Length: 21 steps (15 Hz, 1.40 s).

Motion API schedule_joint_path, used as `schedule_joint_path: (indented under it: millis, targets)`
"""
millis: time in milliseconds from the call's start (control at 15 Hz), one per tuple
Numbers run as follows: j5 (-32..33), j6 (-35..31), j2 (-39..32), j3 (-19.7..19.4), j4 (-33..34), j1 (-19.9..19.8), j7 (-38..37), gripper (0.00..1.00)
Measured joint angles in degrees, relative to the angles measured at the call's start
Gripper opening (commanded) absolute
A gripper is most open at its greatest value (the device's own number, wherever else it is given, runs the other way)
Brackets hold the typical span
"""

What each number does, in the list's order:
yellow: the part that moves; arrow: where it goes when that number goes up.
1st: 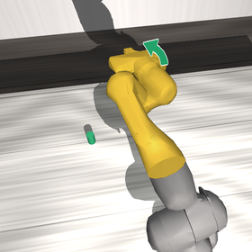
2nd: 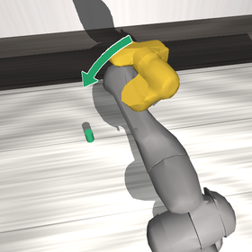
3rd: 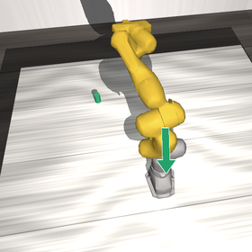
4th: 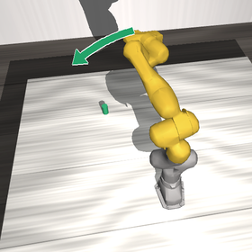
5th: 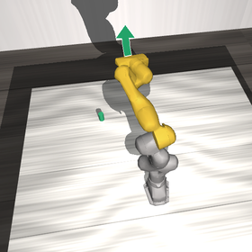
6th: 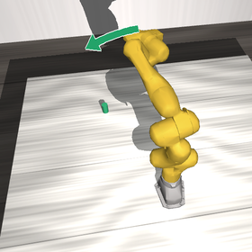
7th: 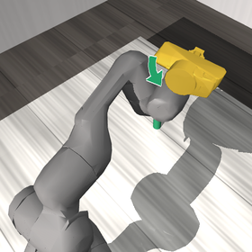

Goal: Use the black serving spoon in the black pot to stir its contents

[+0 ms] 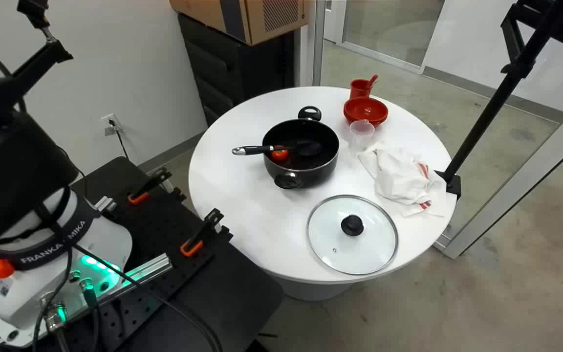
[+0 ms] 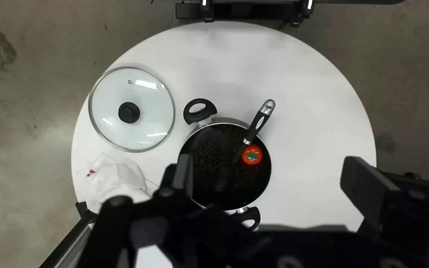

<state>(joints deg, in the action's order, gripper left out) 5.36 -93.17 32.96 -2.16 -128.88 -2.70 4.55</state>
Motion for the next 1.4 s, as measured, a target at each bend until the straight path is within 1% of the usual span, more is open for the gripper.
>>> schedule_joint_path:
  millis: [1000, 1200, 1400]
  targets:
    - [0.00, -0.19, 0.01, 0.00, -0.05, 0.01, 0.00, 1.00]
    - [-0.02, -1.59, -0.16, -0.04, -1.00, 0.03, -0.03, 1.00]
    - [-0.70, -4.80, -1.32, -0.64, -3.20, 0.03, -0.04, 1.00]
